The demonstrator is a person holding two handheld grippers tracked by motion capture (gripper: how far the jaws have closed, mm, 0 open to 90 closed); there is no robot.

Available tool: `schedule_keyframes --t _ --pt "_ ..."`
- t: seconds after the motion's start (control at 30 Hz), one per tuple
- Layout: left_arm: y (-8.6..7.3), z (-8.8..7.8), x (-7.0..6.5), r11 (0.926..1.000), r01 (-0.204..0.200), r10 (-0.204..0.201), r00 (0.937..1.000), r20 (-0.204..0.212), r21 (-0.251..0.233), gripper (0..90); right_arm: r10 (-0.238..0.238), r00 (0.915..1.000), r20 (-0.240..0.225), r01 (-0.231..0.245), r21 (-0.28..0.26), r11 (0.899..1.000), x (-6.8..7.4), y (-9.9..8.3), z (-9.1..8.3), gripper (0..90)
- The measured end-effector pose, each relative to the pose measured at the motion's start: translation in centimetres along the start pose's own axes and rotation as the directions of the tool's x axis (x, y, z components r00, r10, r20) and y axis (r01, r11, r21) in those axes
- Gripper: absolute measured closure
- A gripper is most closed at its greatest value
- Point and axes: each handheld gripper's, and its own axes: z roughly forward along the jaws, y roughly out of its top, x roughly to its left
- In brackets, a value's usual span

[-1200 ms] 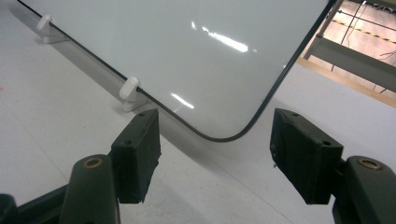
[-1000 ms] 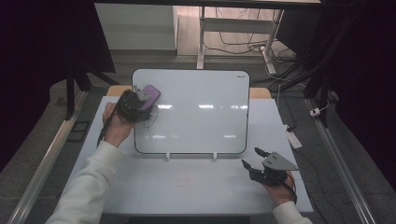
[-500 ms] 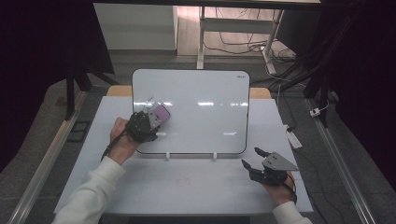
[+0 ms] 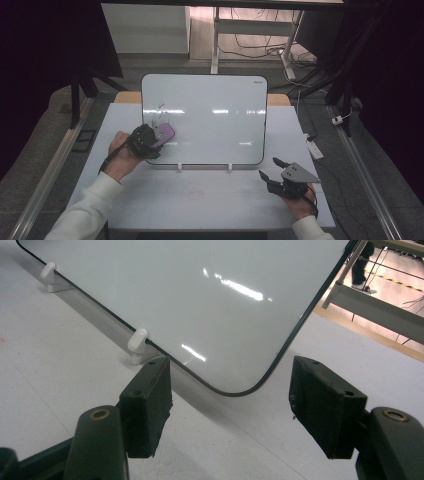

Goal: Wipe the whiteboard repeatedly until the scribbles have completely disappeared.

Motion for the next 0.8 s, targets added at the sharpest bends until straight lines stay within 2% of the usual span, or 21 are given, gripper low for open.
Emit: schedule_keyframes --t 0.03,0.1,0.17,0.2,0.23,0.3,0.37,0.43,0.47,0.53,0.57,0.63,0.67,0.73,0.77,0.8 --pt "0.6 -0.2 0.6 0.9998 0.016 -0.016 0.9999 0.001 -0.011 40.7 -0.001 1.0 0.0 0.001 0.0 1.0 0.0 0.0 0.0 32.7" --pt "1.9 -0.7 2.4 0.9978 0.059 -0.058 0.9979 0.03 -0.032 40.7 -0.001 1.0 0.001 0.001 0.0 1.0 0.0 0.0 0.0 32.7" --pt "2.9 -1.0 4.5 0.995 0.095 -0.094 0.9952 0.026 -0.031 40.7 0.002 1.0 -0.001 -0.002 -0.003 1.0 0.0 0.0 0.0 32.7" --pt "3.3 -1.1 5.5 0.9905 0.132 -0.13 0.9897 0.059 -0.037 40.7 0.005 1.0 0.002 -0.005 -0.006 1.0 0.0 0.1 -0.1 32.7" --pt "3.5 -1.3 6.0 0.9884 0.148 -0.145 0.9857 0.086 -0.034 40.7 0.005 1.0 0.001 -0.005 -0.01 1.0 0.0 0.1 -0.1 32.7" --pt "3.7 -1.4 5.9 0.9909 0.134 -0.132 0.9871 0.091 -0.016 40.8 0.009 1.0 0.0 -0.009 -0.016 1.0 -0.1 0.2 -0.2 32.7" --pt "3.6 -1.0 4.9 0.9943 0.106 -0.107 0.9839 0.144 0.009 40.8 0.011 0.9999 -0.002 -0.011 -0.016 1.0 -0.1 0.2 -0.2 32.6" --pt "3.2 -0.4 3.8 0.9963 0.08 -0.084 0.9832 0.162 0.032 40.8 0.009 1.0 -0.002 -0.009 -0.014 1.0 -0.1 0.1 -0.2 32.6" --pt "2.9 -0.3 3.5 0.997 0.069 -0.074 0.982 0.173 0.033 40.8 0.009 1.0 -0.002 -0.009 -0.016 1.0 -0.1 0.1 -0.2 32.6" --pt "2.7 -0.2 3.4 0.9968 0.077 -0.079 0.9777 0.195 0.021 40.8 0.005 1.0 0.001 -0.005 -0.017 1.0 -0.1 0.2 -0.3 32.6" --pt "2.7 -0.3 3.7 0.997 0.076 -0.077 0.9768 0.199 0.016 40.8 0.004 1.0 0.001 -0.004 -0.017 1.0 -0.1 0.2 -0.3 32.6" --pt "3.0 -0.7 4.5 0.9941 0.109 -0.107 0.98 0.168 -0.002 40.7 0.005 1.0 0.002 -0.005 -0.017 1.0 -0.1 0.2 -0.2 32.6" --pt "3.1 -1.0 5.3 0.9919 0.127 -0.124 0.9786 0.164 -0.007 40.7 0.005 1.0 0.003 -0.005 -0.015 1.0 0.0 0.2 -0.2 32.5" --pt "3.1 -1.3 6.8 0.985 0.172 -0.168 0.9737 0.153 -0.012 40.7 0.006 1.0 0.005 -0.006 -0.016 1.0 -0.1 0.2 -0.3 32.5" --pt "3.0 -1.3 7.3 0.9809 0.194 -0.19 0.968 0.164 -0.01 40.7 0.007 1.0 0.006 -0.007 -0.017 1.0 -0.1 0.2 -0.3 32.5" --pt "2.9 -1.3 7.5 0.9806 0.196 -0.19 0.9653 0.179 -0.013 40.8 0.008 0.9999 0.007 -0.007 -0.018 1.0 -0.1 0.2 -0.3 32.5"
